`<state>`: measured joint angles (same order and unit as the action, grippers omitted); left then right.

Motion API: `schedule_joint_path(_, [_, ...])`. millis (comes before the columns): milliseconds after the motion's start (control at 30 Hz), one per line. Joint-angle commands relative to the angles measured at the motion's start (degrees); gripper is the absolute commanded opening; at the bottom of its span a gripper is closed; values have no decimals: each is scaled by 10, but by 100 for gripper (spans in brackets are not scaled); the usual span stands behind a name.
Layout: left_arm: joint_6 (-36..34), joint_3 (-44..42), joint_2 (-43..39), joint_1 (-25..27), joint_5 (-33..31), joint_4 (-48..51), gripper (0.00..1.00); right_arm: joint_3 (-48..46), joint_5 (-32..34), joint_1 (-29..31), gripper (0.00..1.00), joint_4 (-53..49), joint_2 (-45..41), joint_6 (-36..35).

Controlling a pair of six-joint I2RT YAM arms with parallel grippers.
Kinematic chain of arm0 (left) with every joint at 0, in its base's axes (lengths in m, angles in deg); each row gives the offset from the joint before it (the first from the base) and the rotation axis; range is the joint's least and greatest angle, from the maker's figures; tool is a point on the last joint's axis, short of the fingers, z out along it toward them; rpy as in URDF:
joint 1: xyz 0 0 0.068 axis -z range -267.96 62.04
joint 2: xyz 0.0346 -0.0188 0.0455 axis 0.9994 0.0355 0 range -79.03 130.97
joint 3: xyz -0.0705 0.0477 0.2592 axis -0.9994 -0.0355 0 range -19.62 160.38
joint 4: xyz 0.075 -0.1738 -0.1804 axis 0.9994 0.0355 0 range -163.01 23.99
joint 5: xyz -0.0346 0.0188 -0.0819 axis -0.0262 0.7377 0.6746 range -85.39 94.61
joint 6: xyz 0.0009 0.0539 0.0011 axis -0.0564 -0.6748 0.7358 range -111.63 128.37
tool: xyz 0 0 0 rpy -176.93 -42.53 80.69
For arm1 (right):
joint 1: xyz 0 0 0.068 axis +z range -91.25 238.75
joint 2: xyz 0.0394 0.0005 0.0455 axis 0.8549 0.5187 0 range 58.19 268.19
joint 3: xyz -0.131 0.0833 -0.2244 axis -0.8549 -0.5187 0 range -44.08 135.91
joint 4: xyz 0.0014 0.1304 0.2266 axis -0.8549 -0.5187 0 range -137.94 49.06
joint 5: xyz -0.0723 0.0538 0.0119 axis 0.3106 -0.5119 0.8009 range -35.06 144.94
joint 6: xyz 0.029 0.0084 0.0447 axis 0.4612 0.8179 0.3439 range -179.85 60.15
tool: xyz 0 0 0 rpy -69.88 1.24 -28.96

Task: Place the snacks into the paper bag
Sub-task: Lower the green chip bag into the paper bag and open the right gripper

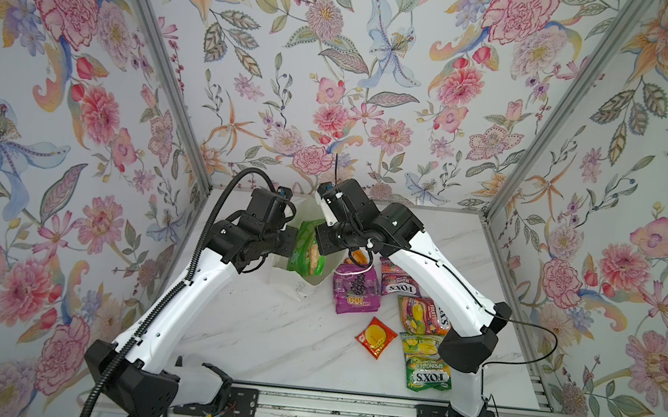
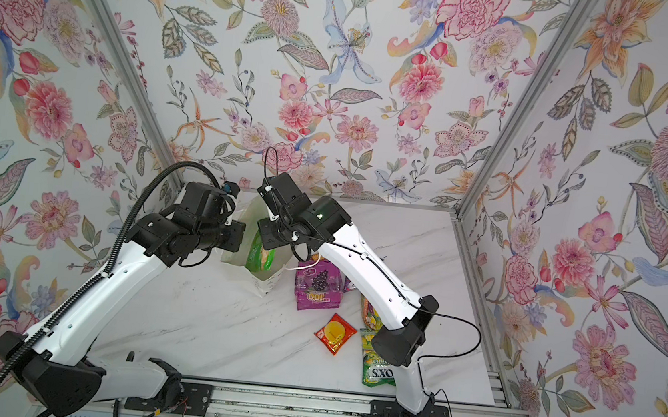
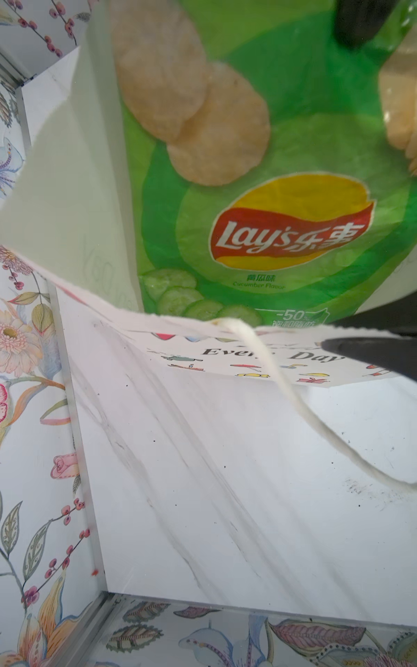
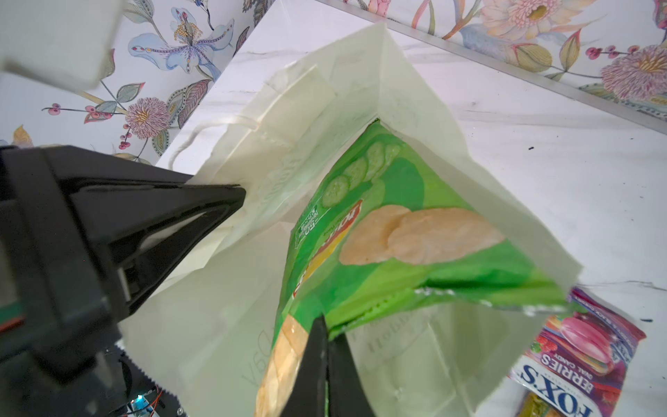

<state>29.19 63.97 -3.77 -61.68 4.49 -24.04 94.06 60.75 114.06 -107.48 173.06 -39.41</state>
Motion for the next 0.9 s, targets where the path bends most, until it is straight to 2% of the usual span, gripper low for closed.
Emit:
schedule_joint_path(0, [12, -5, -7, 3, 35, 14, 0, 23, 4, 0, 0, -32, 15, 7])
schedule_joint_path(167, [6, -5, -9, 0, 36, 28, 0, 27, 8, 3, 0, -47, 30, 6])
schedule_joint_path(333, [-1, -9, -9, -9, 7, 47, 0, 30, 14, 5, 0, -57, 37, 5])
schedule_joint_path(500, [0, -23, -17, -46, -5, 40, 0, 30, 14, 9, 0, -65, 43, 5])
schedule_joint_path(633, [6, -41, -20, -57, 0, 23, 0, 37, 16, 14, 1, -65, 49, 9])
schedule_joint_path(867, [7, -57, -26, -70, -9, 10, 0, 64, 13, 21, 10, -65, 63, 12])
